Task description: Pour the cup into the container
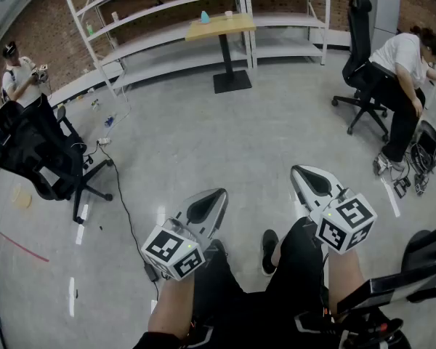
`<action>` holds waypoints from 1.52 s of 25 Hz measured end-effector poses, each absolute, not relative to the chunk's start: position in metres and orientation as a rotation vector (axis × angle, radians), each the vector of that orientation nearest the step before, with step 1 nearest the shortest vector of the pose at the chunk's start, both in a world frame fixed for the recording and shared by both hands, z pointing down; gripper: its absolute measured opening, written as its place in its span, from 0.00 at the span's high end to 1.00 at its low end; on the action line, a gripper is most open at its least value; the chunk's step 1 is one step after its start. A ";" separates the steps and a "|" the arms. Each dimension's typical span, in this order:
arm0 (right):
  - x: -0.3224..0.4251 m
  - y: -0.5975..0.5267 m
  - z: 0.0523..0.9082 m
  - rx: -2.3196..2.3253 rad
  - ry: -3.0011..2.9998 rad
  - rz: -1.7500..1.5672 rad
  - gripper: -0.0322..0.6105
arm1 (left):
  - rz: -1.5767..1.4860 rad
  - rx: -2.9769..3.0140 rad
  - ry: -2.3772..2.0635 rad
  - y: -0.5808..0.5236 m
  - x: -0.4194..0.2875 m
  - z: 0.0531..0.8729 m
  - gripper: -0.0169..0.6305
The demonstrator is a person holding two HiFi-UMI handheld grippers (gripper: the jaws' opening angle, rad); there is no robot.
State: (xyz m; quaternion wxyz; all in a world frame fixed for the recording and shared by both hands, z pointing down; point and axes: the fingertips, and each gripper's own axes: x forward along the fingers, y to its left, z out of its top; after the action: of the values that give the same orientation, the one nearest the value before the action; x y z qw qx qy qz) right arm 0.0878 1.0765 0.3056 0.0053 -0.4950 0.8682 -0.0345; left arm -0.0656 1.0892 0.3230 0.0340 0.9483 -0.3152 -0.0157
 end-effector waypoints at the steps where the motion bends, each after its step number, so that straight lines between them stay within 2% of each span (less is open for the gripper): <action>1: 0.087 1.077 0.306 -1.549 2.720 -0.109 0.95 | -0.045 2.917 -0.971 1.090 -0.066 0.323 0.99; 25: 0.078 1.051 0.312 -1.537 2.732 -0.116 0.95 | -0.051 2.883 -0.991 1.060 -0.073 0.337 0.99; 32: 0.080 1.011 0.350 -1.547 2.739 -0.229 0.95 | -0.005 2.807 -0.985 1.019 -0.075 0.372 0.99; 38: 0.081 0.970 0.343 -1.535 2.738 -0.229 0.95 | 0.015 2.801 -1.001 0.977 -0.075 0.365 0.99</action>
State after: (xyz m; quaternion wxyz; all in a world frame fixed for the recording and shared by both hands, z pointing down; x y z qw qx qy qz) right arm 0.0813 0.9703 0.3431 -0.0029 -0.4878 0.8699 -0.0727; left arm -0.0752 0.9772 0.3647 0.0833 0.9384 -0.3352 0.0050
